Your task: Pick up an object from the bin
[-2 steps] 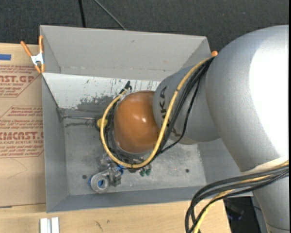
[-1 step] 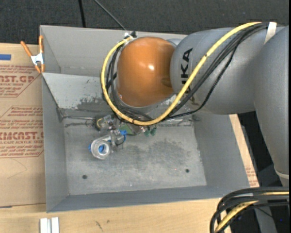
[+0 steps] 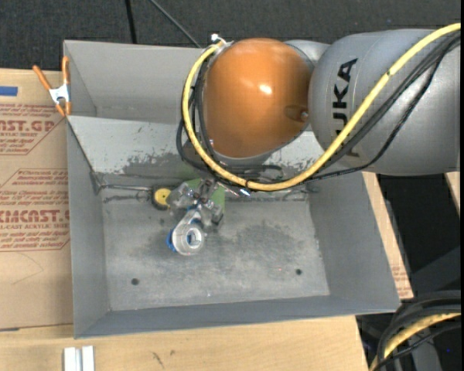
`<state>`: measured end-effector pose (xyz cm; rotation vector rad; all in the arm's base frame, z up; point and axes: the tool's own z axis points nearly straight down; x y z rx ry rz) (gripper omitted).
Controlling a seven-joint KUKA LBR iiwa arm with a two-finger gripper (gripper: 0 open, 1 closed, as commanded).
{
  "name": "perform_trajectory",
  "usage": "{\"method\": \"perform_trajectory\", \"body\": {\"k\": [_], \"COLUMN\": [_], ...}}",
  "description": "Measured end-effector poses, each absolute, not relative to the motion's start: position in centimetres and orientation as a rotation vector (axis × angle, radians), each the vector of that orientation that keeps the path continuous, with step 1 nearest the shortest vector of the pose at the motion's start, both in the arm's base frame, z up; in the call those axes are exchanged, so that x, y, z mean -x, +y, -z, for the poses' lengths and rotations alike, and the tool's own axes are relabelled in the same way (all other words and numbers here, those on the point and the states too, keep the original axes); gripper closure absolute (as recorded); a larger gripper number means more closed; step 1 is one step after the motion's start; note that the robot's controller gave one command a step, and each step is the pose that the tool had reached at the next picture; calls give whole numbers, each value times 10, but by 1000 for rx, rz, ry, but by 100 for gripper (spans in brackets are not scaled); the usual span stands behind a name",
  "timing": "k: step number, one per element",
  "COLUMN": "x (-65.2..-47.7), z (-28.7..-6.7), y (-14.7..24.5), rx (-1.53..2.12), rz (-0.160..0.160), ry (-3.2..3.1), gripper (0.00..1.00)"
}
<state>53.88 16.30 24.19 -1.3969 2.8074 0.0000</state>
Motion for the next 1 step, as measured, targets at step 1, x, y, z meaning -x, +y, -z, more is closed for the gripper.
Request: {"method": "perform_trajectory", "body": {"k": [1], "x": [-533], "z": [-383], "y": [187], "rx": [1582], "rz": [2], "ry": [2700], "gripper": [100]}}
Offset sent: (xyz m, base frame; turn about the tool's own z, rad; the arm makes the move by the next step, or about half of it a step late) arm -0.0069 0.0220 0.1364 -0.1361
